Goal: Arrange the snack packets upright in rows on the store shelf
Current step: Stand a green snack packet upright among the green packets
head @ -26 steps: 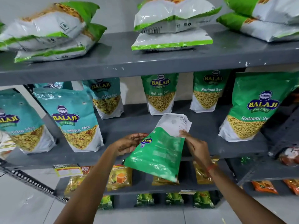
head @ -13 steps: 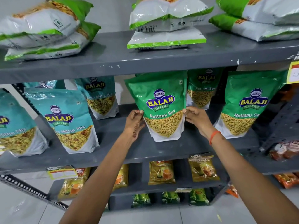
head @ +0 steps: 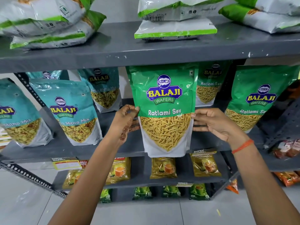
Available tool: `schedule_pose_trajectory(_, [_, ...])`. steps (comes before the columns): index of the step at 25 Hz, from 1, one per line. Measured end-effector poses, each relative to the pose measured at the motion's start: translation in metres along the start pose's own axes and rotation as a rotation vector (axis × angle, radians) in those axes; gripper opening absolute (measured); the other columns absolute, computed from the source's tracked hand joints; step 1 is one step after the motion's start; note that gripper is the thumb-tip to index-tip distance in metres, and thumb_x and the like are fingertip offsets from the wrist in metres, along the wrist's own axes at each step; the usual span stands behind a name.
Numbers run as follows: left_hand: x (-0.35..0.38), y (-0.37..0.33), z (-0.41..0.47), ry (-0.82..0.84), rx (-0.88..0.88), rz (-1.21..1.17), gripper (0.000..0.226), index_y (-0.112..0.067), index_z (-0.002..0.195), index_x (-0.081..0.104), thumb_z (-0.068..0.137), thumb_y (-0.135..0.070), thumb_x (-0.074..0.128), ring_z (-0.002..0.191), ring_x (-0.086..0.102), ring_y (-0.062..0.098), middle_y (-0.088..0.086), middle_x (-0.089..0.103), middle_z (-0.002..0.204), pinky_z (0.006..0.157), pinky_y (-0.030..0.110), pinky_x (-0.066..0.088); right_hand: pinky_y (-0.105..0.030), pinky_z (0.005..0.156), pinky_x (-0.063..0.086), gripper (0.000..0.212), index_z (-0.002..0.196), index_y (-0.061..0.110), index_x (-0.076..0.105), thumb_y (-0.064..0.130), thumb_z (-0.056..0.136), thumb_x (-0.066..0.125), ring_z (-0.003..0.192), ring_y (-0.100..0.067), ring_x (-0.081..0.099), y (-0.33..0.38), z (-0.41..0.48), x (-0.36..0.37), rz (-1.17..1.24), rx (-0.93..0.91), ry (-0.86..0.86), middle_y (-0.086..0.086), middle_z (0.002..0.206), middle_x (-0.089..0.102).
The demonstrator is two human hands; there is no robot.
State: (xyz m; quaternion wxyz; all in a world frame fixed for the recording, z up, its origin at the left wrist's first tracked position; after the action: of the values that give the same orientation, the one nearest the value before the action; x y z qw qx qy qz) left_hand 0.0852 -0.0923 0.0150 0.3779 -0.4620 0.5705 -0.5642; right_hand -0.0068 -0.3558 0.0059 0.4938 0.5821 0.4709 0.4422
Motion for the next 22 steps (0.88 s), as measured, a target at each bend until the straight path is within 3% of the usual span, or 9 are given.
schedule_pose_trajectory(4, [-0.009, 0.009, 0.015, -0.043, 0.031, -0.031, 0.014, -0.015, 0.083, 0.052, 0.096, -0.018, 0.047, 0.072, 0.063, 0.014, 0.001, 0.065, 0.085, 0.063, 0.027, 0.056, -0.026, 0.080, 0.058, 0.012, 0.096, 0.010, 0.066, 0.007, 0.089, 0.057, 0.080, -0.008, 0.070, -0.009, 0.022, 0.018, -0.049, -0.074, -0.052, 0.004, 0.084, 0.075])
schedule_pose_trajectory(8, [-0.013, 0.035, 0.035, -0.209, 0.015, -0.073, 0.020, -0.018, 0.079, 0.047, 0.098, -0.015, 0.042, 0.071, 0.054, 0.018, 0.004, 0.058, 0.082, 0.065, 0.032, 0.048, -0.043, 0.099, 0.048, 0.018, 0.103, -0.003, 0.062, 0.003, 0.094, 0.049, 0.101, -0.027, 0.062, -0.032, 0.051, 0.044, -0.078, -0.122, -0.149, -0.021, 0.108, 0.065])
schedule_pose_trajectory(13, [-0.018, 0.054, 0.049, -0.231, 0.035, 0.010, 0.018, -0.020, 0.084, 0.050, 0.098, -0.020, 0.041, 0.094, 0.057, 0.028, 0.012, 0.060, 0.097, 0.091, 0.049, 0.049, -0.037, 0.090, 0.053, 0.018, 0.097, 0.002, 0.064, 0.003, 0.095, 0.046, 0.083, -0.013, 0.066, -0.054, 0.067, 0.054, -0.054, -0.110, -0.214, -0.017, 0.102, 0.066])
schedule_pose_trajectory(16, [-0.018, 0.051, 0.045, -0.244, 0.107, 0.210, 0.024, -0.009, 0.110, 0.051, 0.099, -0.025, 0.037, 0.108, 0.057, 0.034, 0.019, 0.061, 0.113, 0.084, 0.040, 0.048, -0.041, 0.092, 0.051, 0.018, 0.096, 0.002, 0.063, 0.003, 0.094, 0.045, 0.098, -0.027, 0.065, -0.053, 0.067, 0.054, -0.131, -0.138, -0.271, -0.016, 0.103, 0.068])
schedule_pose_trajectory(17, [-0.016, 0.050, 0.039, -0.262, 0.156, 0.299, 0.034, -0.008, 0.127, 0.043, 0.099, -0.026, 0.036, 0.118, 0.053, 0.029, 0.015, 0.055, 0.130, 0.088, 0.036, 0.044, -0.040, 0.093, 0.051, 0.018, 0.100, 0.002, 0.062, 0.003, 0.094, 0.046, 0.102, -0.027, 0.064, -0.050, 0.065, 0.054, -0.206, -0.183, -0.316, -0.017, 0.108, 0.069])
schedule_pose_trajectory(19, [-0.002, 0.040, 0.017, -0.324, 0.352, 0.481, 0.055, -0.010, 0.147, 0.013, 0.099, -0.025, 0.035, 0.141, 0.027, 0.019, 0.008, 0.022, 0.157, 0.112, 0.034, 0.029, -0.037, 0.097, 0.049, 0.026, 0.118, 0.003, 0.057, 0.007, 0.094, 0.046, 0.112, -0.024, 0.060, -0.039, 0.055, 0.057, -0.357, -0.337, -0.453, -0.017, 0.120, 0.065])
schedule_pose_trajectory(21, [0.032, 0.030, -0.008, -0.310, 0.612, 0.669, 0.060, -0.015, 0.148, -0.002, 0.099, -0.025, 0.033, 0.147, 0.003, 0.016, 0.000, -0.003, 0.158, 0.121, 0.030, 0.003, -0.035, 0.103, 0.043, 0.033, 0.127, 0.006, 0.050, 0.013, 0.096, 0.044, 0.121, -0.022, 0.052, -0.023, 0.040, 0.061, -0.454, -0.540, -0.586, -0.013, 0.129, 0.058])
schedule_pose_trajectory(22, [0.053, 0.028, -0.016, -0.262, 0.691, 0.742, 0.060, -0.017, 0.147, -0.004, 0.100, -0.025, 0.032, 0.147, 0.000, 0.015, -0.004, -0.006, 0.156, 0.120, 0.028, -0.001, -0.033, 0.105, 0.041, 0.033, 0.128, 0.007, 0.048, 0.015, 0.097, 0.042, 0.124, -0.019, 0.048, -0.013, 0.031, 0.061, -0.491, -0.648, -0.637, -0.012, 0.131, 0.056])
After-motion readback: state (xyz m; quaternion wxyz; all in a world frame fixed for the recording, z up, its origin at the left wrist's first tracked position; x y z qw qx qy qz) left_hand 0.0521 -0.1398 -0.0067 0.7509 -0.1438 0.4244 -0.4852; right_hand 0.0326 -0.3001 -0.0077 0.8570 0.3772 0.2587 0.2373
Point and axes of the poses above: each hand's wrist, its own z-axis towards the middle knuckle, its own x-axis out of the palm, y = z × x, the point moved 5 cm from there along z, towards the middle knuckle
